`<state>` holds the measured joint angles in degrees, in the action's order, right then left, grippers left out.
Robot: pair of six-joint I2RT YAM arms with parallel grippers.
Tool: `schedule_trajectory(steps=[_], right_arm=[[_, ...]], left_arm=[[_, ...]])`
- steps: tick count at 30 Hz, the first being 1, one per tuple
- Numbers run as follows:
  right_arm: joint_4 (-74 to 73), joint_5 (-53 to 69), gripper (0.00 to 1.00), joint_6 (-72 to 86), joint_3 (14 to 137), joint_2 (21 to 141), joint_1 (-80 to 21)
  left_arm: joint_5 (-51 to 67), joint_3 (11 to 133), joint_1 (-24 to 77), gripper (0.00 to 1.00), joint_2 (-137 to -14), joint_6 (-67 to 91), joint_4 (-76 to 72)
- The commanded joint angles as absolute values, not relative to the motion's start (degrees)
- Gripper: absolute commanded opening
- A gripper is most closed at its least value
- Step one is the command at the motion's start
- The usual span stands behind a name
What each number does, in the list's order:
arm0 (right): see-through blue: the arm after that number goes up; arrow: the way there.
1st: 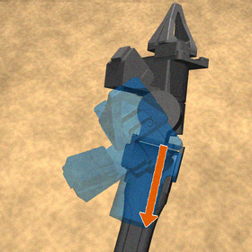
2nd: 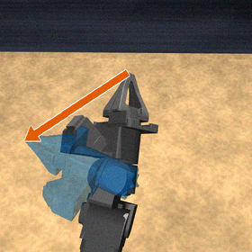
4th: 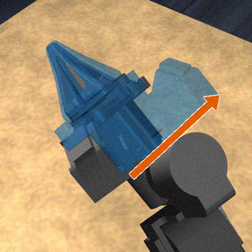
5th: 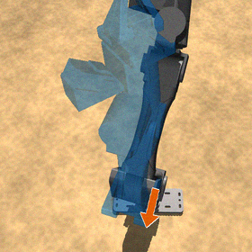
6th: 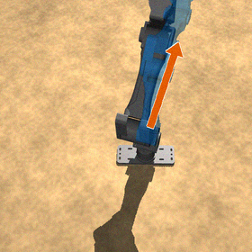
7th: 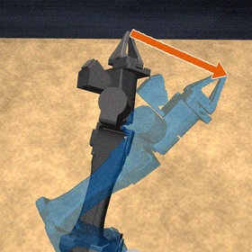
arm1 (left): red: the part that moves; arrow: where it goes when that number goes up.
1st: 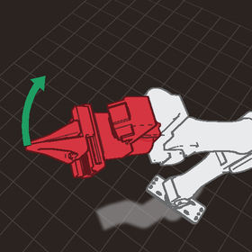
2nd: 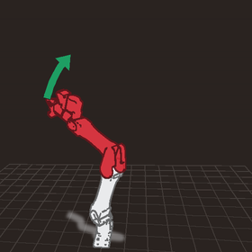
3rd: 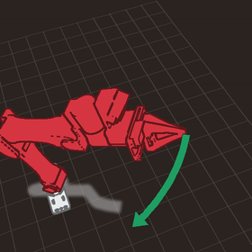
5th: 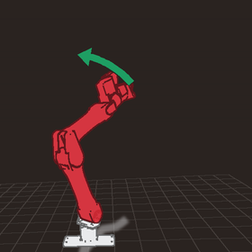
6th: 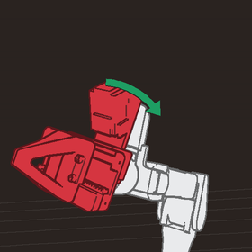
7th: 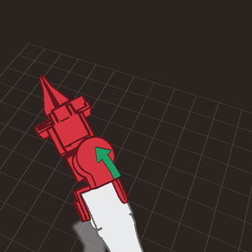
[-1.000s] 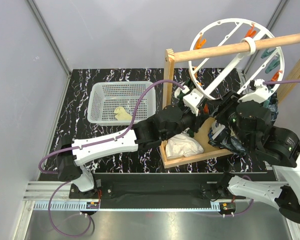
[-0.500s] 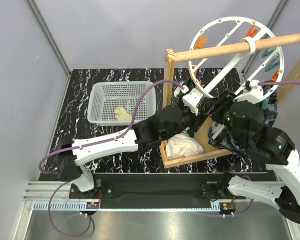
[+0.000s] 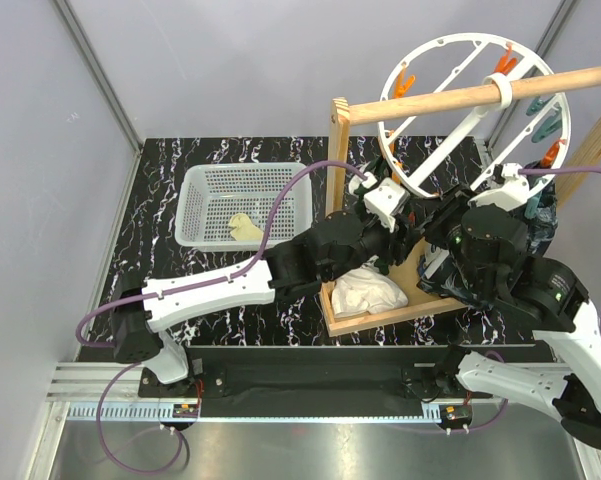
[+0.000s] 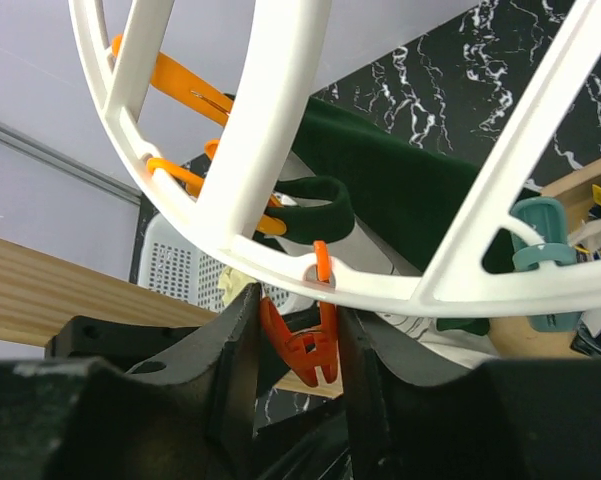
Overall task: Clip the socks to the hanger
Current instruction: Open the clamp at the hanger.
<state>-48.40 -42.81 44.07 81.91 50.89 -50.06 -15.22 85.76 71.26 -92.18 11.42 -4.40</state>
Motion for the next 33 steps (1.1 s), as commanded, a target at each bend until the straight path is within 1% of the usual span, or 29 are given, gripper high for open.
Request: schedule_trajectory(steps=[1, 3, 6, 10, 12, 15, 16, 20, 22, 23, 25, 29, 31, 33], right_arm=[[-47.6, -47.8, 0.00, 43.9, 83.1, 50.9, -50.2], [-47.9, -47.5, 0.00, 43.5, 83.1, 50.7, -50.2], [-48.0, -47.4, 0.00, 42.9, 82.6, 50.0, -50.2], [-48.5, -46.1, 0.00, 42.0, 83.0, 49.7, -50.2], [-49.0, -45.4, 0.00, 41.8, 83.2, 49.4, -50.3], [-49.2, -44.1, 0.00, 41.8, 83.6, 49.1, -50.3], [-49.5, -43.2, 0.00, 41.4, 84.1, 49.1, -50.3], [-50.8, -41.9, 0.00, 40.6, 85.1, 49.7, -50.2], [-49.9, -40.8, 0.00, 39.5, 84.6, 49.5, -50.2], [-49.8, -40.7, 0.00, 39.2, 84.5, 49.5, -50.2], [-49.1, -40.1, 0.00, 37.6, 84.1, 49.7, -50.2], [-48.1, -38.9, 0.00, 36.4, 83.8, 49.7, -50.2], [-47.6, -38.1, 0.00, 36.4, 83.8, 49.6, -50.2], [-47.5, -37.6, 0.00, 36.6, 84.2, 49.4, -50.2]], left_arm=[[-14.8, 83.2, 71.7, 0.58, -86.9, 10.6, -8.4], [-14.6, 80.1, 71.7, 0.64, -82.6, 10.3, -7.3], [-12.9, 76.1, 71.7, 0.64, -75.3, 10.1, -6.2], [-13.3, 70.6, 71.5, 0.63, -67.7, 10.9, -1.6], [-12.4, 69.7, 71.3, 0.63, -66.2, 10.8, -0.6], [-9.2, 70.7, 70.5, 0.67, -67.4, 10.8, -0.9], [-8.4, 72.8, 70.5, 0.69, -70.0, 10.4, -0.5], [-7.5, 77.5, 70.5, 0.69, -76.2, 10.4, -1.4], [-7.2, 78.8, 70.5, 0.67, -77.7, 10.9, -2.0], [-7.2, 79.2, 70.5, 0.64, -78.3, 11.2, -2.8], [-7.3, 78.1, 70.5, 0.61, -77.5, 11.9, -4.5], [-7.8, 74.2, 70.3, 0.59, -73.7, 11.6, -7.7], [-6.6, 73.9, 69.8, 0.67, -73.2, 11.5, -7.6], [-6.0, 74.8, 69.7, 0.71, -75.0, 10.9, -7.1]])
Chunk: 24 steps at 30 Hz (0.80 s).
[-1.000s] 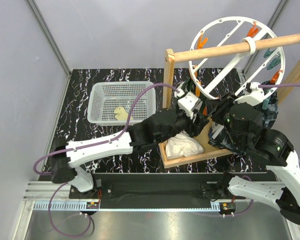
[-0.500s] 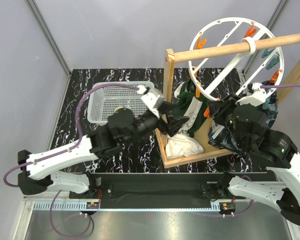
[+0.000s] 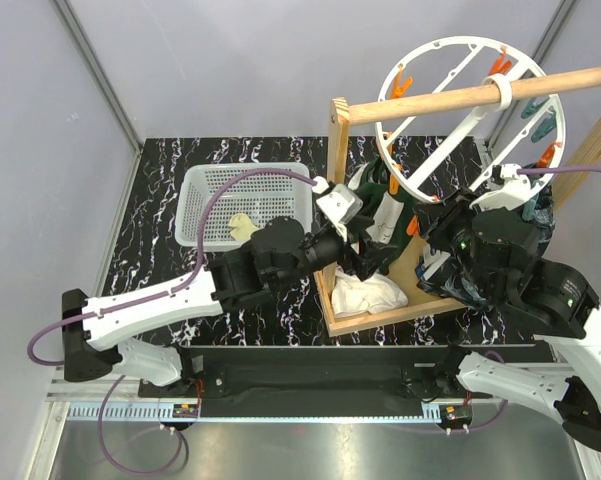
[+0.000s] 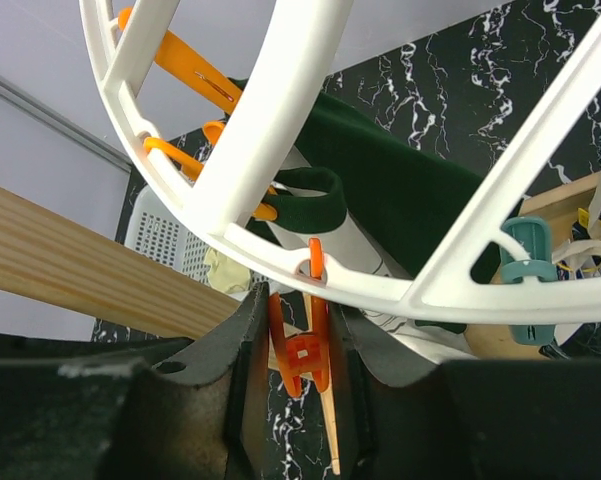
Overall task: Clip the socks to the hanger
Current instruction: Open the clamp at the hanger.
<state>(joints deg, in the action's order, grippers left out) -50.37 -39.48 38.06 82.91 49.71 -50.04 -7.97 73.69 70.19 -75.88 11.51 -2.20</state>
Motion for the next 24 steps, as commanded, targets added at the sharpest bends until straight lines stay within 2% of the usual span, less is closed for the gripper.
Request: schedule_trajectory(steps=[1, 10, 13, 17, 18, 21, 22, 23, 24], right_arm=[[-47.7, -37.3, 0.00, 36.7, 84.4, 49.5, -50.2], [-49.0, -37.4, 0.00, 38.2, 84.7, 48.7, -50.3], [-49.0, -37.1, 0.00, 38.6, 85.0, 48.0, -50.1], [-49.8, -36.3, 0.00, 39.2, 85.6, 47.7, -50.2], [-50.4, -36.2, 0.00, 39.6, 85.9, 47.6, -50.2], [-51.8, -35.7, 0.00, 40.9, 86.3, 47.5, -50.2], [-52.2, -35.4, 0.03, 41.2, 86.7, 47.5, -50.2], [-53.4, -35.2, 0.14, 41.6, 87.0, 47.9, -50.2], [-54.3, -35.2, 0.20, 42.2, 88.2, 48.2, -50.2]], left_arm=[[-5.0, 76.4, 69.7, 0.74, -76.0, 10.7, -6.9], [-0.7, 87.3, 68.3, 0.76, -87.1, 11.4, -4.7], [-0.4, 89.2, 67.9, 0.69, -89.0, 11.9, -4.2], [1.9, 90.9, 67.0, 0.48, -90.4, 13.0, -3.2], [2.0, 90.9, 66.8, 0.39, -90.7, 13.4, -3.4], [2.6, 91.3, 66.6, 0.22, -91.1, 13.7, -3.7], [2.7, 92.3, 66.5, 0.11, -91.8, 13.7, -3.3], [2.6, 92.7, 66.5, 0.01, -92.0, 13.8, -2.5], [2.4, 93.2, 66.5, 0.00, -92.4, 14.0, -2.1]])
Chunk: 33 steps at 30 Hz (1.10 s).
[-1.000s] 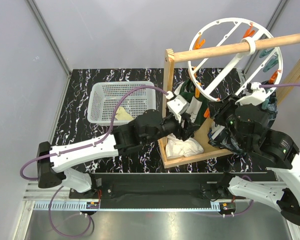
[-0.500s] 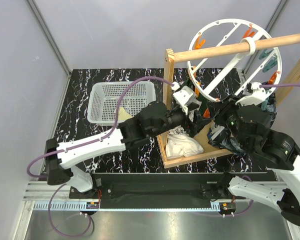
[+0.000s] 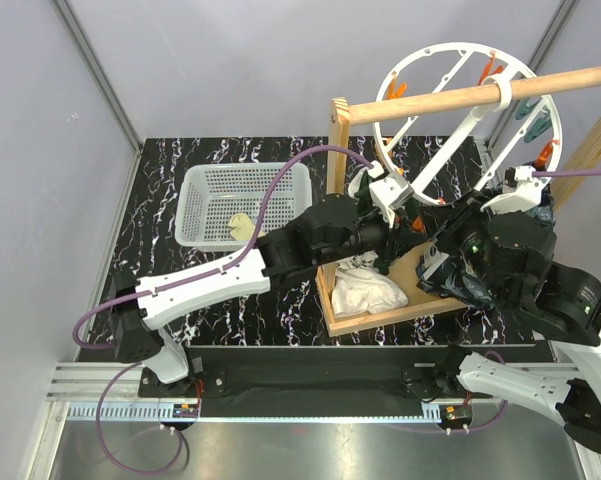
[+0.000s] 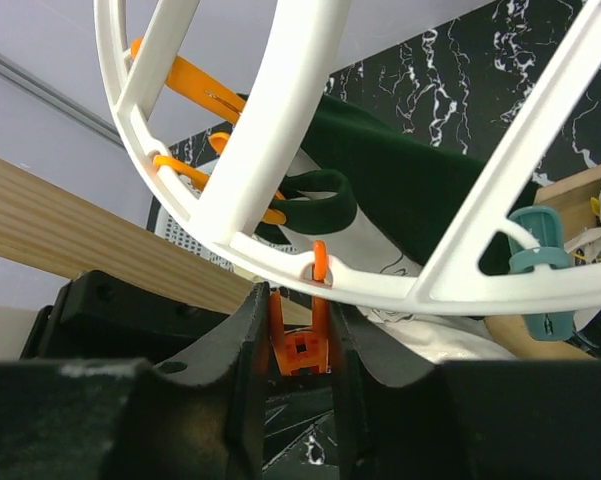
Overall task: Clip the socks to the hanger
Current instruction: Open the clamp at the hanger.
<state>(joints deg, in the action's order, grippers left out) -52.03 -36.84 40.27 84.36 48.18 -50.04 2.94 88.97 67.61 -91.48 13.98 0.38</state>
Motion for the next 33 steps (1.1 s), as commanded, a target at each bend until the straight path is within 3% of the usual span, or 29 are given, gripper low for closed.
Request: schedule_trajectory(steps=[1, 2, 4, 7, 18, 26, 33], right_arm=[[-55.2, -35.1, 0.28, 42.6, 88.9, 48.7, -50.3], [-55.9, -35.2, 0.45, 43.1, 89.4, 49.0, -50.2], [-56.9, -35.2, 0.55, 43.9, 90.5, 49.2, -50.3], [-58.9, -35.4, 0.62, 45.1, 92.1, 49.7, -50.2], [-59.2, -34.2, 0.59, 46.4, 91.9, 50.9, -50.2], [-55.5, -35.7, 0.56, 43.1, 89.6, 51.2, -50.2], [-52.0, -36.4, 0.56, 39.6, 87.1, 50.8, -50.2]], left_arm=[[2.3, 93.7, 66.4, 0.00, -92.7, 14.0, -1.8], [2.4, 93.9, 66.4, 0.00, -92.9, 14.1, -1.6], [2.1, 93.8, 66.4, 0.00, -93.0, 14.2, -1.7], [1.6, 93.6, 66.4, 0.00, -93.0, 14.2, -1.6], [0.1, 88.5, 66.6, 0.00, -91.3, 9.1, -6.4], [-6.1, 77.6, 67.3, 0.00, -90.4, -4.7, -24.4], [-7.0, 76.4, 67.4, 0.00, -92.2, -13.3, -32.4]])
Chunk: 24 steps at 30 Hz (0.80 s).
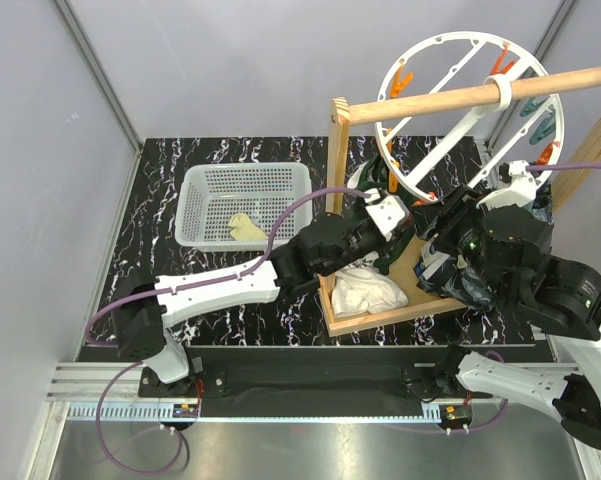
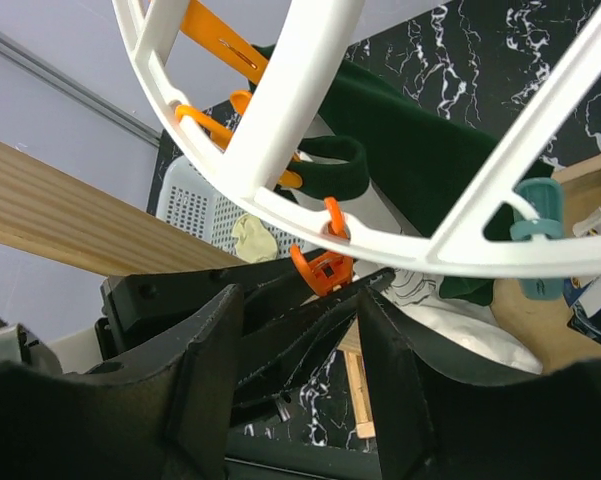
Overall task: Clip the socks to the hanger
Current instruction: Open the clamp at the hanger.
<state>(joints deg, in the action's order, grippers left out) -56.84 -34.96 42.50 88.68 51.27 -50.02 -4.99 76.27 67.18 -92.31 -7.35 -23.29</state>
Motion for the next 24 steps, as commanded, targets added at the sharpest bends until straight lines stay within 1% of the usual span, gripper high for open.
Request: schedule_trajectory(steps=[1, 6, 8, 11, 18, 24], right_arm=[[-50.7, -36.0, 0.56, 38.6, 86.4, 50.5, -50.2], [-45.0, -37.8, 0.50, 34.3, 83.5, 49.5, -50.2], [-44.9, -38.6, 0.45, 33.8, 83.8, 49.8, -50.2], [-45.3, -40.2, 0.43, 34.1, 83.7, 49.7, -50.1], [-47.6, -42.2, 0.43, 35.8, 83.4, 49.5, -50.2], [-48.8, -43.0, 0.46, 36.6, 83.2, 49.3, -50.2]], left_arm=[[-6.6, 76.6, 67.4, 0.00, -92.4, -13.4, -32.5], [-4.8, 77.0, 67.4, 0.00, -92.5, -12.2, -32.8], [-4.6, 77.0, 67.4, 0.00, -92.5, -11.8, -33.0], [-4.3, 77.0, 67.4, 0.00, -92.3, -10.8, -33.0], [-3.5, 77.8, 67.4, 0.00, -92.1, -10.0, -31.9], [-3.6, 78.3, 67.4, 0.00, -91.9, -8.4, -30.9]])
